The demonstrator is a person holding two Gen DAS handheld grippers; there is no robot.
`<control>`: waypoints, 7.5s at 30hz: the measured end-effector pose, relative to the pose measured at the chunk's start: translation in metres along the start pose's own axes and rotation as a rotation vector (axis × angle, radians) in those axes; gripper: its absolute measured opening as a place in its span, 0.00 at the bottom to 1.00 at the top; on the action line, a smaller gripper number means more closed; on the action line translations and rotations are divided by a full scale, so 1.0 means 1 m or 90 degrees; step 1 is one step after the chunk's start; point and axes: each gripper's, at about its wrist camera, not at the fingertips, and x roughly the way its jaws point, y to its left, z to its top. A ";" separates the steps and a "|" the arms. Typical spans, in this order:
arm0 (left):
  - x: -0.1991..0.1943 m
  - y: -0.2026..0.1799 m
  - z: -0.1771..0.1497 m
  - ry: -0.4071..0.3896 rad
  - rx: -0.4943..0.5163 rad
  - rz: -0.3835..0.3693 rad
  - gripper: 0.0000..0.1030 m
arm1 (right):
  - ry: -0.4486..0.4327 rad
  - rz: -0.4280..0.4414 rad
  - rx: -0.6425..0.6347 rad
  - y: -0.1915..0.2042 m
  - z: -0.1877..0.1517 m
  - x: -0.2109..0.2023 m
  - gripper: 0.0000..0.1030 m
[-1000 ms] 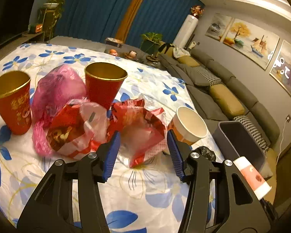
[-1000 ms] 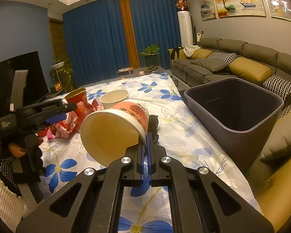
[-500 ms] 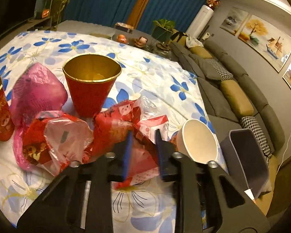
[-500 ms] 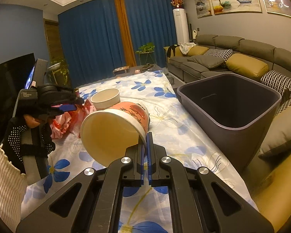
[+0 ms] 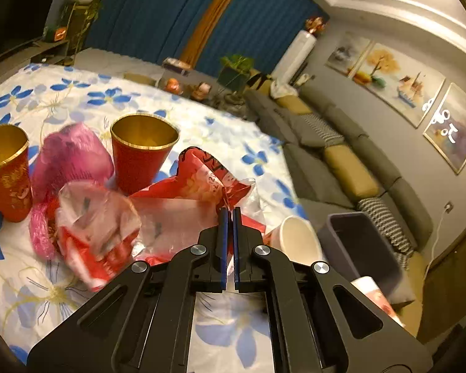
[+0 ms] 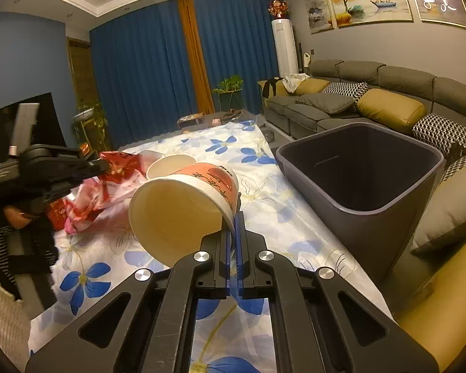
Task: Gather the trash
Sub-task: 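Close the left tool on the red-and-white plastic bag and lift it, then carry the cup and bag over the grey bin and open both tools, then move both tools back to the table toward the black bag and wrapper, then grasp the black plastic bag with the right tool while the left tool grasps the red-and-white wrapper, then carry both items over the grey bin and open both tools to drop them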
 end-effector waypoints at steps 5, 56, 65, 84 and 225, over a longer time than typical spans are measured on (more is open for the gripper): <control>-0.030 -0.003 0.004 -0.035 0.001 -0.024 0.01 | -0.009 -0.001 0.005 -0.003 0.002 -0.005 0.04; 0.097 -0.221 -0.047 0.098 0.224 -0.226 0.01 | -0.091 -0.229 0.109 -0.149 0.049 0.007 0.04; 0.118 -0.234 -0.064 0.135 0.244 -0.232 0.02 | -0.067 -0.235 0.108 -0.154 0.047 0.024 0.04; 0.134 -0.229 -0.082 0.190 0.246 -0.254 0.20 | -0.008 -0.239 0.117 -0.166 0.038 0.052 0.04; -0.080 -0.013 -0.052 -0.055 0.173 0.054 0.21 | -0.042 0.012 0.021 0.010 0.011 -0.009 0.26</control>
